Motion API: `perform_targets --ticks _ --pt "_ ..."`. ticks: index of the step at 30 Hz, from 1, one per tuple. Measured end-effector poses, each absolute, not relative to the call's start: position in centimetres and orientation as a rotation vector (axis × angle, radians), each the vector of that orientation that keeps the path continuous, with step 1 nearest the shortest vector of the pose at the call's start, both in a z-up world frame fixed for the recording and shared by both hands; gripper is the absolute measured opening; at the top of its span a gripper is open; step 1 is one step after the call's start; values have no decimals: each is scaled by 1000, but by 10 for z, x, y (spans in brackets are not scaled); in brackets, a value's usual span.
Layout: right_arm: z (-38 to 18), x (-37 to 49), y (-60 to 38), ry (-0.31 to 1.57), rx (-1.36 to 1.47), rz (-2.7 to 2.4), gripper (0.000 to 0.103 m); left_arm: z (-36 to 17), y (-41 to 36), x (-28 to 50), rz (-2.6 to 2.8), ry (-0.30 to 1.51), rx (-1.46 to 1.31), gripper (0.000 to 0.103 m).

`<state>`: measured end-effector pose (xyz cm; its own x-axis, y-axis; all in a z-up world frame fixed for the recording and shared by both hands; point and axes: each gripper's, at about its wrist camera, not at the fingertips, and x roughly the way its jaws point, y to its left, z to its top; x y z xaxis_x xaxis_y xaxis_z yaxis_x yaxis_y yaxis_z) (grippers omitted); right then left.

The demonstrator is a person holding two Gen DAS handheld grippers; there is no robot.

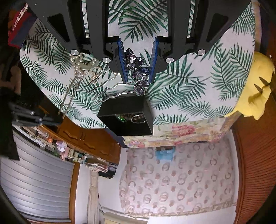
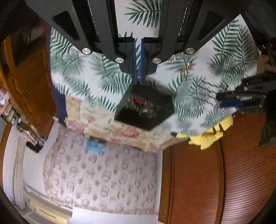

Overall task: Organize jewelry
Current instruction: 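Lift the purple brooch with the left tool while the right tool carries pearls, then lower the brooch into the black box with left tool while right tool drops pearls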

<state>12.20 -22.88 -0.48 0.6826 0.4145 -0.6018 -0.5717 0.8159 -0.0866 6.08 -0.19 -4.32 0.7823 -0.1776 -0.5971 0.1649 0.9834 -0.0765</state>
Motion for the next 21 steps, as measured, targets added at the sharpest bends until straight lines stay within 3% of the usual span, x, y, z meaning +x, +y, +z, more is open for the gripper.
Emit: perform_targets --ticks 21 --pt "86 142 -214 433 -301 542 4 -21 -2 82 -182 597 -4 23"
